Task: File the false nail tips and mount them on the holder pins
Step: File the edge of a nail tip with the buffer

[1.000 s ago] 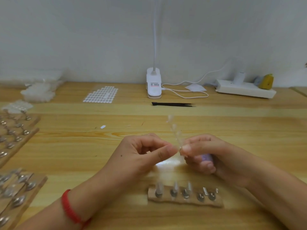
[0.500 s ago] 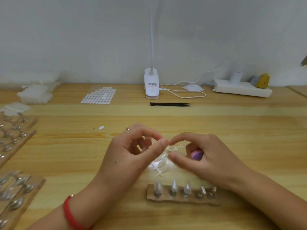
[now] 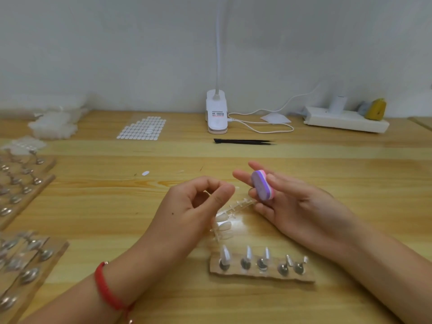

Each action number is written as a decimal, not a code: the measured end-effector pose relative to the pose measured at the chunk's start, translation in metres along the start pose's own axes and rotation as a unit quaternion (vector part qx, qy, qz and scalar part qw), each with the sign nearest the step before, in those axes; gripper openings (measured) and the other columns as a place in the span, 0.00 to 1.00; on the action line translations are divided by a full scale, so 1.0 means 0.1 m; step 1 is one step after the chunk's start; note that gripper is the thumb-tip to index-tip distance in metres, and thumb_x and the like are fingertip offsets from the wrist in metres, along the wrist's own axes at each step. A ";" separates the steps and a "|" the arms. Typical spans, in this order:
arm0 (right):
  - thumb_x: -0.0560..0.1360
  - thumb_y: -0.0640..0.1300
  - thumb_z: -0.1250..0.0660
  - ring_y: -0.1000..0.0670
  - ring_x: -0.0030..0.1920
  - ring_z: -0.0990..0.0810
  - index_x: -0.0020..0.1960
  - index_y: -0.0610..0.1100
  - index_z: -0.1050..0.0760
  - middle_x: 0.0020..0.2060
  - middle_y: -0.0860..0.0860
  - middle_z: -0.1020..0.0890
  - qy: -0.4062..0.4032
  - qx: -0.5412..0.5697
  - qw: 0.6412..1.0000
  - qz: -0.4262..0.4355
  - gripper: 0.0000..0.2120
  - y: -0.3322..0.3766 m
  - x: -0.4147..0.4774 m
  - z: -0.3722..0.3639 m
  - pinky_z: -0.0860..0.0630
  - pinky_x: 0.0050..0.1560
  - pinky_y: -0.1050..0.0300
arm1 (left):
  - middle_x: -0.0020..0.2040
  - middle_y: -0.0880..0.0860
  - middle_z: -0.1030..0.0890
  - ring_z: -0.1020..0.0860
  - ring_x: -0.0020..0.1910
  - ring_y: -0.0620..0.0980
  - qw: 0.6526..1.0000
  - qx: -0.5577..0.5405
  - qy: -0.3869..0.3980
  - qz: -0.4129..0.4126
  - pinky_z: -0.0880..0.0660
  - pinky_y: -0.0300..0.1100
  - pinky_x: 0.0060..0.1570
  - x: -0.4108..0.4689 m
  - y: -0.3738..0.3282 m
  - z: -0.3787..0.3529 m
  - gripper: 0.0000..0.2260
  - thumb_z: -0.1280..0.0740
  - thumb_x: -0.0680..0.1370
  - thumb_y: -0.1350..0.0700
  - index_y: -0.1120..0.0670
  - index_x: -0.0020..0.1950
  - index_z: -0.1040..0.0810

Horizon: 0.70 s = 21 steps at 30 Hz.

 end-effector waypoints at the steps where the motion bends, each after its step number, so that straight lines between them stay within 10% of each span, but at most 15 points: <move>1: 0.75 0.40 0.40 0.54 0.42 0.21 0.68 0.44 0.30 0.59 0.45 0.18 0.003 -0.007 1.000 0.001 0.21 0.00 0.00 0.00 0.23 0.45 0.62 | 0.24 0.46 0.30 0.33 0.25 0.42 1.000 -0.007 -0.008 0.005 0.36 0.29 0.26 0.01 0.00 0.01 0.12 0.33 0.65 0.39 0.45 0.37 0.18; 21: 0.67 0.37 0.27 0.40 0.53 0.16 0.55 0.45 0.18 0.53 0.39 0.16 0.018 -0.076 0.996 0.030 0.17 -0.04 -0.04 -0.13 0.18 0.45 0.54 | 0.22 0.41 0.26 0.33 0.22 0.37 0.999 -0.038 -0.016 -0.006 0.36 0.24 0.26 0.01 -0.06 0.01 0.13 0.31 0.66 0.45 0.54 0.37 0.17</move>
Point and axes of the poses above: each hand's wrist, its own x-axis towards the middle knuckle, its own z-axis out of the back of the hand, y = z × x, the point moved 6 cm from there along x, towards the middle knuckle
